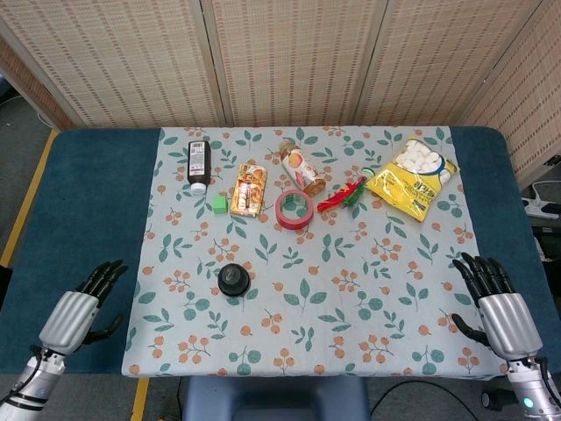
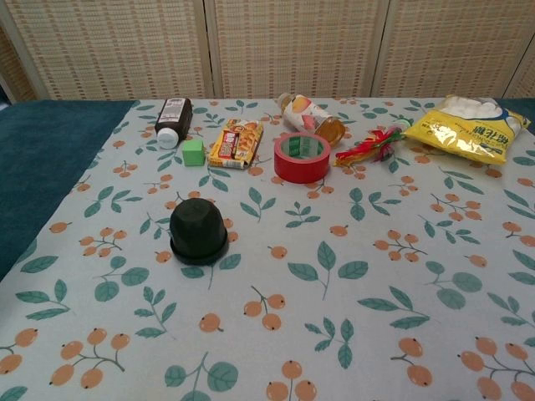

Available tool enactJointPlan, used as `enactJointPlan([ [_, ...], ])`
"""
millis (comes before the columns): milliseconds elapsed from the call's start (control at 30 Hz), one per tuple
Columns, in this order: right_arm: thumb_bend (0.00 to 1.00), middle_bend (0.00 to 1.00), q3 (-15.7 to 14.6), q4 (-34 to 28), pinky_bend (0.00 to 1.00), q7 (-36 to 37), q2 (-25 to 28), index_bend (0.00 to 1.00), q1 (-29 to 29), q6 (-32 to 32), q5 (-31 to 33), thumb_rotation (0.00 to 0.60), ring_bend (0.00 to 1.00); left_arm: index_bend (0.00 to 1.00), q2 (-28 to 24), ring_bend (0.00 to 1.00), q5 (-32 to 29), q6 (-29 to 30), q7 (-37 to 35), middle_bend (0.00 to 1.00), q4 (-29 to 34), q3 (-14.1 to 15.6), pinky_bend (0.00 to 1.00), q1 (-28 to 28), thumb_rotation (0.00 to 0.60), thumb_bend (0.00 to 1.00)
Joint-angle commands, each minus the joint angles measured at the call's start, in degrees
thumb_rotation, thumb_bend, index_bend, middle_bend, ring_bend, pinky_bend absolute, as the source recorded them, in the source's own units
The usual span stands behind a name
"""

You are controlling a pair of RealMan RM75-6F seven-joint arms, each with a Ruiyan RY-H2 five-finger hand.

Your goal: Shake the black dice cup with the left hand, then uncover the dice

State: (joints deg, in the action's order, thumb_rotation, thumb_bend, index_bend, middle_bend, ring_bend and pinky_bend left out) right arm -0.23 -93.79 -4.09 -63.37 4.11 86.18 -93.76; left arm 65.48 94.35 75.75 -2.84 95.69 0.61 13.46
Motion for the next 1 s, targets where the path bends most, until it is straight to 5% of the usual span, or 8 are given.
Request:
enactJointPlan([
  [33,0.17,0.0,-0.09,-0.1,0.0,-0.08,-0.07,0.0,0.1,0.02,-0.36,0.6,0.0,0.0,-3.2,0.0,-4.8,-16.17,9.4,0.0,11.93,-1.73,0.36,9.36,0.6,0.38],
  [333,0.17,0.0,-0.31,-0.49,0.0,-0.21,0.29,0.0,0.3,-1.2,0.28,0.6,0.0,0.0,-4.17,0.0,-19.85,-32.19,16.55,0.0,18.95,-7.42,0.19,21.73,0.6,0.38],
  [500,0.17,0.0,-0.43,-0.54,0.0,0.29,0.51,0.0,0.37,-1.53,0.38,0.6,0.0,0.0,-0.91,0.0,-28.7,-33.86,20.83,0.0,16.1,-10.52,0.19,27.96,0.6,0.39],
  [667,0.17,0.0,-0.05,-0.48,0.0,0.92,0.76,0.0,0.4,-1.6,1.16,0.6,0.0,0.0,0.99,0.0,-37.11,-32.78,29.2,0.0,16.77,-10.11,0.15,32.79,0.6,0.37],
  [1000,0.17,0.0,-0.22,-1.07,0.0,2.86,2.05,0.0,-0.28,0.2,0.08,0.6,0.0,0.0,7.35,0.0,-50.91,-36.45,33.25,0.0,9.9,-8.32,0.13,44.12,0.6,0.36],
])
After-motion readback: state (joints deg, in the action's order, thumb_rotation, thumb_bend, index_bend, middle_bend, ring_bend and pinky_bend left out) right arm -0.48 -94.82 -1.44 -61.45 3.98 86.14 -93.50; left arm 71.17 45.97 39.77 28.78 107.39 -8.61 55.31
